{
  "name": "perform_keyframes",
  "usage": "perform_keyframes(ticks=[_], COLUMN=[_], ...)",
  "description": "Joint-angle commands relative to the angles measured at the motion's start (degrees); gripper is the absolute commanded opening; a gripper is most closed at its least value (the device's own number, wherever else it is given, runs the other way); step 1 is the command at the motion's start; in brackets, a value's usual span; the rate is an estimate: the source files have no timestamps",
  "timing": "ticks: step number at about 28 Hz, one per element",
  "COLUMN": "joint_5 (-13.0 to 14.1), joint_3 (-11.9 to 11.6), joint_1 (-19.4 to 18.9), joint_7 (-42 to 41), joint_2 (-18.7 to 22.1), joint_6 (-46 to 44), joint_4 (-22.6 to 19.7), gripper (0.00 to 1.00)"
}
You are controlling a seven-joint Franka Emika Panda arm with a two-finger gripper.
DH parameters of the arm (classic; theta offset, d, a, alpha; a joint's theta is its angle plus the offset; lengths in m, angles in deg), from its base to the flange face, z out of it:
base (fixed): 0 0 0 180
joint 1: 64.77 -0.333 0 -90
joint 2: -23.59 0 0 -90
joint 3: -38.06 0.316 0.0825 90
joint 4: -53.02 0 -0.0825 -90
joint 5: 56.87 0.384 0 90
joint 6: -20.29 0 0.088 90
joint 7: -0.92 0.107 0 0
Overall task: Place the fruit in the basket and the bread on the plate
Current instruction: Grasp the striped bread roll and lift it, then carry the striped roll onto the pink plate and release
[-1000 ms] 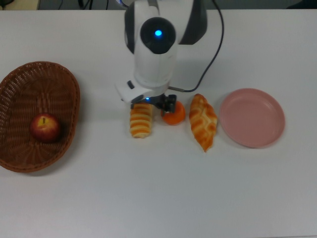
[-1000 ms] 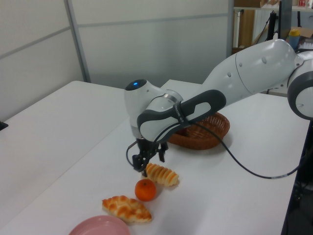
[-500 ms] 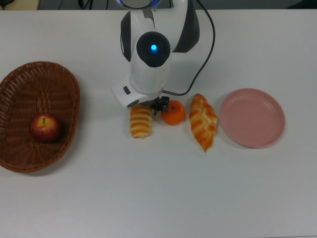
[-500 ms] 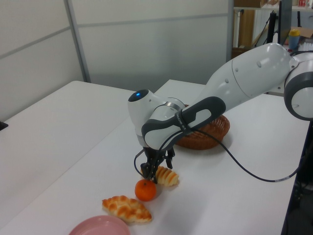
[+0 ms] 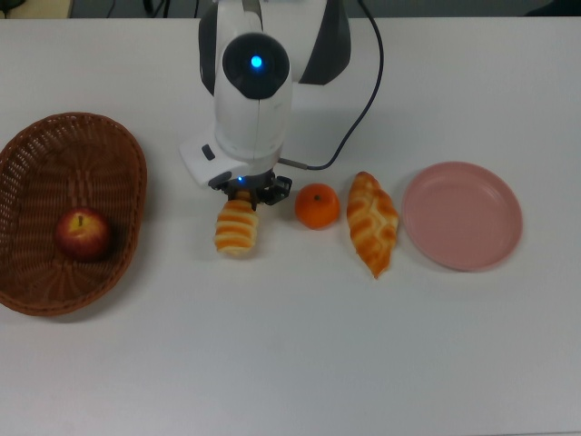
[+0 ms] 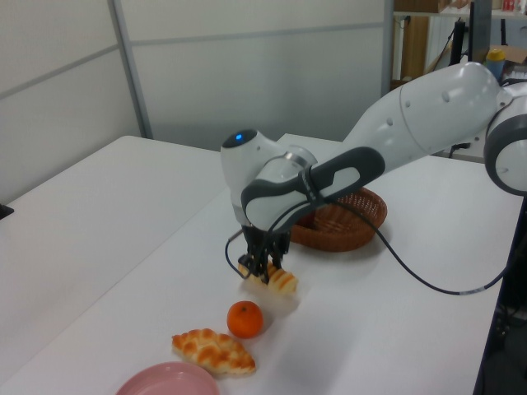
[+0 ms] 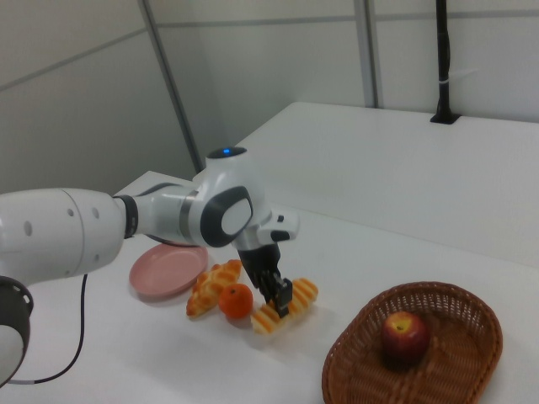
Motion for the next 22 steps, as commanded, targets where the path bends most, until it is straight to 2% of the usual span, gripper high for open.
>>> perform_keyframes(ticks=[1,4,7,11,16,19,22], joint_5=[0.2,0.9,1.2,0.4,0.1,-1.0,-3.3], joint_3=[0.7,1.5,2.6,2.7,2.7,2.7,2.8], joint_1=[-0.7,-2.2,-6.0,-12.4,-16.3,-18.4,-20.5], joint_7=[-0.2,-0.1,0.8,2.5,2.3,2.1,2.5], joint_2=[4.2,5.2,5.2,4.9,3.6,2.0,-0.6], joint_6=[-1.2,-2.5,-3.9,-3.9,-2.6,-1.1,1.4], joint_4=[-0.3,0.4,2.3,2.8,3.2,4.1,4.2], gripper=[0.36,0.37,0.37,0.37,0.37,0.38,0.4])
